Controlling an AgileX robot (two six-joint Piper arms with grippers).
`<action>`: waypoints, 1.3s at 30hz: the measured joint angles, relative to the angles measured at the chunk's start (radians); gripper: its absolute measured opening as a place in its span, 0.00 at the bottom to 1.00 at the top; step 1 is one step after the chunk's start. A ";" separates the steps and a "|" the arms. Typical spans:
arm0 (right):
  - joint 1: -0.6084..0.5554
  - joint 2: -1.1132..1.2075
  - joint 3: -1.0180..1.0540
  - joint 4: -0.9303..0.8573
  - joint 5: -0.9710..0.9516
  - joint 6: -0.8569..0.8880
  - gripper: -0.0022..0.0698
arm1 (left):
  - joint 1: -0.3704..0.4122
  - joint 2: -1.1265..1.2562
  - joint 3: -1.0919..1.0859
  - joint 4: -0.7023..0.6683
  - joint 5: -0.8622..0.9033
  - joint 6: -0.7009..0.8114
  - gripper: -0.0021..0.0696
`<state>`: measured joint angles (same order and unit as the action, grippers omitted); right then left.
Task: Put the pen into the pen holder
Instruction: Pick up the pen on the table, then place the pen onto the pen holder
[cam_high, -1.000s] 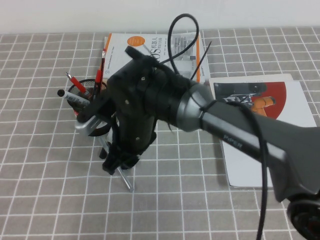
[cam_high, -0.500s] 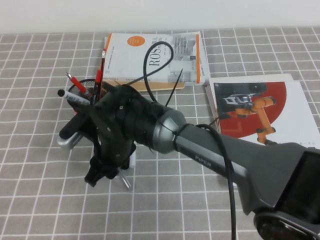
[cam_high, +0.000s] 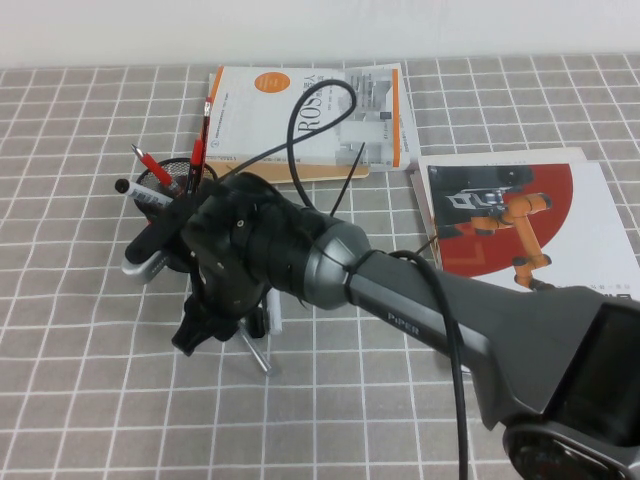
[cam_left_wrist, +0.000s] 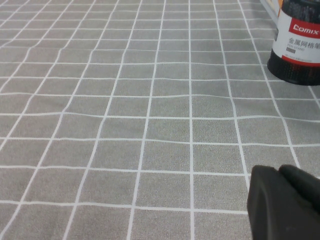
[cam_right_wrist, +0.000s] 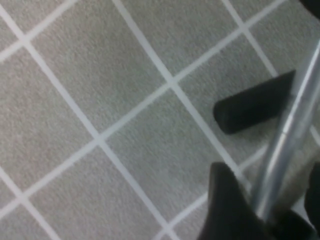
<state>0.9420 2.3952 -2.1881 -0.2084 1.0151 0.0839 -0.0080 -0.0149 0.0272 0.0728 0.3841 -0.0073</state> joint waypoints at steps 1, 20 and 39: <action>0.000 0.002 0.000 0.003 -0.006 0.000 0.43 | 0.000 0.000 0.000 0.000 0.000 0.000 0.02; 0.000 -0.076 0.014 0.143 0.032 0.040 0.09 | 0.000 0.000 0.000 0.000 0.000 0.000 0.02; 0.000 -0.810 1.203 0.305 -1.555 0.001 0.09 | 0.000 0.000 0.000 0.000 0.000 0.000 0.02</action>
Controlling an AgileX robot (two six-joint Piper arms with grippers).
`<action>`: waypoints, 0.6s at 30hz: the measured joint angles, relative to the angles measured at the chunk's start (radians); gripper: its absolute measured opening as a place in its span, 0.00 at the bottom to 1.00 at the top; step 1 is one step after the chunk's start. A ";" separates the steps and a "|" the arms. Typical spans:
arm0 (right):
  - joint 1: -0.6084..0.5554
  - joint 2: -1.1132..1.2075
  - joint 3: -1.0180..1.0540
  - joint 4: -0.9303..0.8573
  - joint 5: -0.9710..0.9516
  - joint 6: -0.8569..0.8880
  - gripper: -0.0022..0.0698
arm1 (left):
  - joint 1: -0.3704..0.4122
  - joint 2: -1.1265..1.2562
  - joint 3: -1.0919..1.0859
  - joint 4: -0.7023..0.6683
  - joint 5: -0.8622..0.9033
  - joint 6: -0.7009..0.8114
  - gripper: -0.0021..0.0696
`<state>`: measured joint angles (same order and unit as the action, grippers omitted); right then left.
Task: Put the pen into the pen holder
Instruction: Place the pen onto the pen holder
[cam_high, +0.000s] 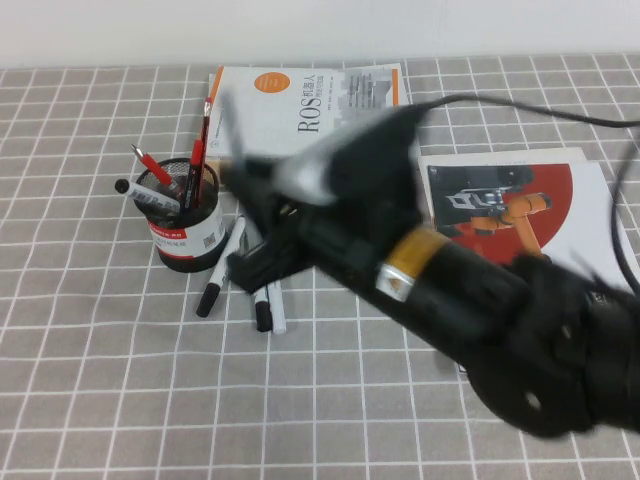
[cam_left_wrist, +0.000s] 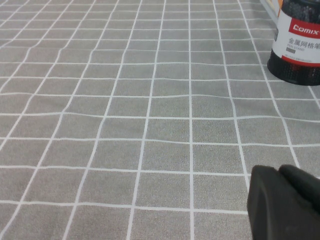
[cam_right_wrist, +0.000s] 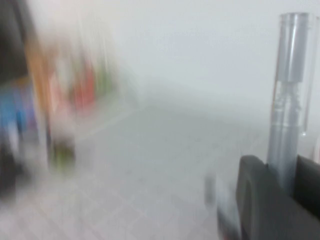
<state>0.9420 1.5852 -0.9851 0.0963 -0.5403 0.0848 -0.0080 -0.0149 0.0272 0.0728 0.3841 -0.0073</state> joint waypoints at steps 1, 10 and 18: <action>0.000 -0.005 0.034 -0.013 -0.128 0.003 0.09 | 0.000 0.000 0.000 0.000 0.000 0.000 0.02; -0.011 0.147 -0.081 -0.134 -0.333 0.044 0.09 | 0.000 0.000 0.000 0.000 0.000 0.000 0.02; -0.052 0.418 -0.388 -0.112 -0.316 0.045 0.09 | 0.000 0.000 0.000 0.000 0.000 0.000 0.02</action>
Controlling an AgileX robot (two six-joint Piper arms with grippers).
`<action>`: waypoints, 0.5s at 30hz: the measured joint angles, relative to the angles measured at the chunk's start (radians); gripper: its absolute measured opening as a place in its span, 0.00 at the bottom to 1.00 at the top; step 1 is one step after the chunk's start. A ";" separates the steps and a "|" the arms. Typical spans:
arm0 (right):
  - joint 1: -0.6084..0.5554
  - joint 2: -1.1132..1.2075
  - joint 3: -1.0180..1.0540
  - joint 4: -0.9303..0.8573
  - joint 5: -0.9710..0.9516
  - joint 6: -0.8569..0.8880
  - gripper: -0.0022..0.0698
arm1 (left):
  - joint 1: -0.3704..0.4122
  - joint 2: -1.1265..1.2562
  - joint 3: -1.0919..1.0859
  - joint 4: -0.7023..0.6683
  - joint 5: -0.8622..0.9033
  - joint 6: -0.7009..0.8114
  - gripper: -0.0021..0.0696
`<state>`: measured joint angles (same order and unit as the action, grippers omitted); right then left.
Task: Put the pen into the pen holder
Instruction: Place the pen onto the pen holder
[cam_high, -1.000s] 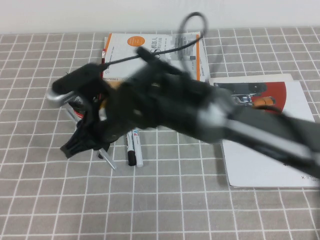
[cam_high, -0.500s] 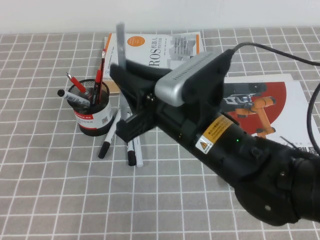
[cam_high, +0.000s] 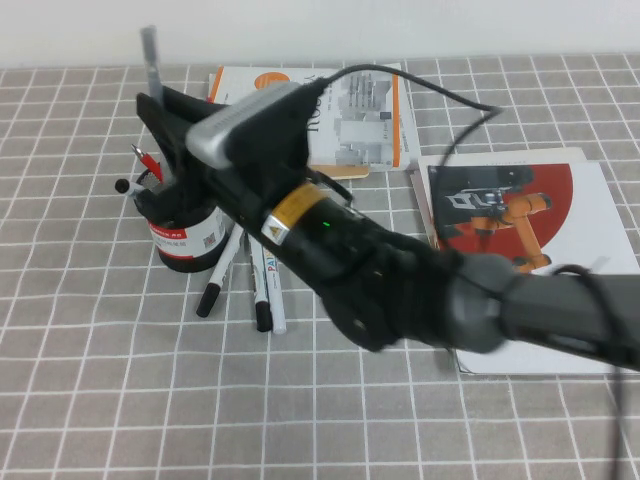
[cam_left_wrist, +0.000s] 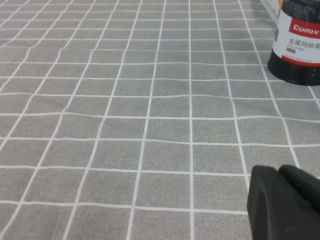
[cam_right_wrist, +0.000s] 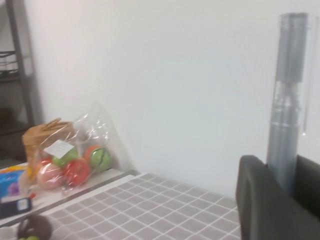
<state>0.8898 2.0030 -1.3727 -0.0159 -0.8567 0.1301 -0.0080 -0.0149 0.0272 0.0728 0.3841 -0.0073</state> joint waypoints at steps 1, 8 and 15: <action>-0.003 0.029 -0.036 0.004 0.004 0.000 0.09 | 0.000 0.000 0.000 0.000 0.000 0.000 0.02; -0.037 0.179 -0.259 0.037 0.125 0.000 0.09 | 0.000 0.000 0.000 -0.002 0.000 0.000 0.02; -0.088 0.284 -0.390 0.088 0.216 0.000 0.14 | 0.000 0.000 0.000 -0.002 0.000 0.000 0.02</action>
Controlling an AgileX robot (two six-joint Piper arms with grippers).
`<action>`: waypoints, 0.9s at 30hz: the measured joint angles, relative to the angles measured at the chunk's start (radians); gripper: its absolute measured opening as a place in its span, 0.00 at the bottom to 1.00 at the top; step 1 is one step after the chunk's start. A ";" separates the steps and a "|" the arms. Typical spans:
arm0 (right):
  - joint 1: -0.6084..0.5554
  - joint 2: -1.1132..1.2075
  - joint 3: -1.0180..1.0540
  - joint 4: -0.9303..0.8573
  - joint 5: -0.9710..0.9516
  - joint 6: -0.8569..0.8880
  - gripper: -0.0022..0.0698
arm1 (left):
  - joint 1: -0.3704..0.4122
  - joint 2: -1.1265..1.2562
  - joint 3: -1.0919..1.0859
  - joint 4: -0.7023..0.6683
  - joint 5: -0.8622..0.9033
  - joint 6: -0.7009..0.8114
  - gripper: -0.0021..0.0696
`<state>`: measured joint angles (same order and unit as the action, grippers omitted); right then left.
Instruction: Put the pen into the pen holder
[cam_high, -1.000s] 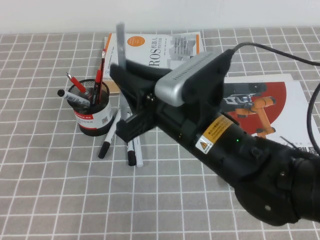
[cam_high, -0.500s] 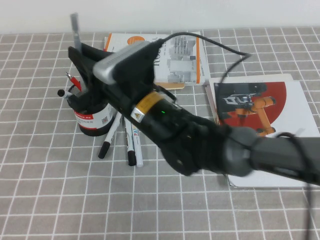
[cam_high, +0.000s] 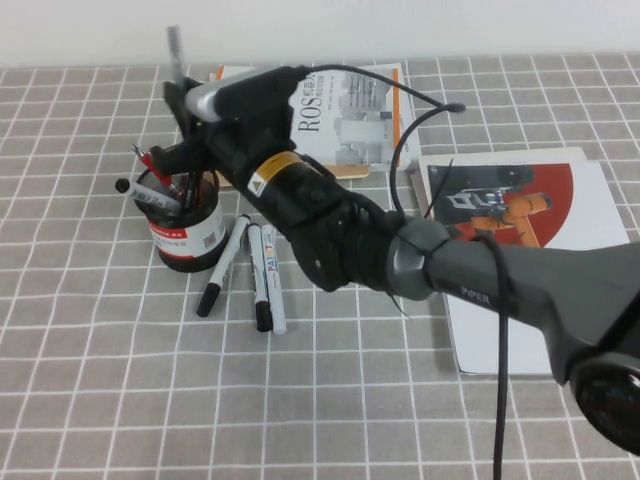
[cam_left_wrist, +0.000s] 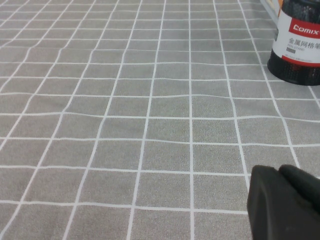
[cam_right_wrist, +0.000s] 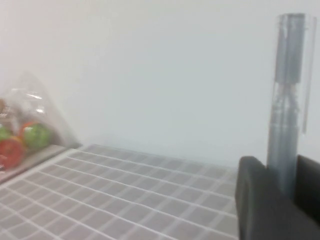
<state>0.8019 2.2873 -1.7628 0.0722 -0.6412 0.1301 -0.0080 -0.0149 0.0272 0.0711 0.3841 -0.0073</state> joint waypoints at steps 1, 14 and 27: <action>-0.007 0.009 -0.007 0.018 0.010 0.000 0.17 | 0.000 0.000 0.000 0.000 0.000 0.000 0.02; -0.027 0.044 -0.013 0.070 0.074 0.002 0.37 | 0.000 0.000 0.000 0.000 0.000 0.000 0.02; -0.017 -0.144 -0.013 -0.020 0.344 0.004 0.08 | 0.000 0.000 0.000 0.000 0.000 0.000 0.02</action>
<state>0.7845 2.1433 -1.7762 0.0524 -0.2967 0.1344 -0.0080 -0.0149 0.0272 0.0711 0.3841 -0.0073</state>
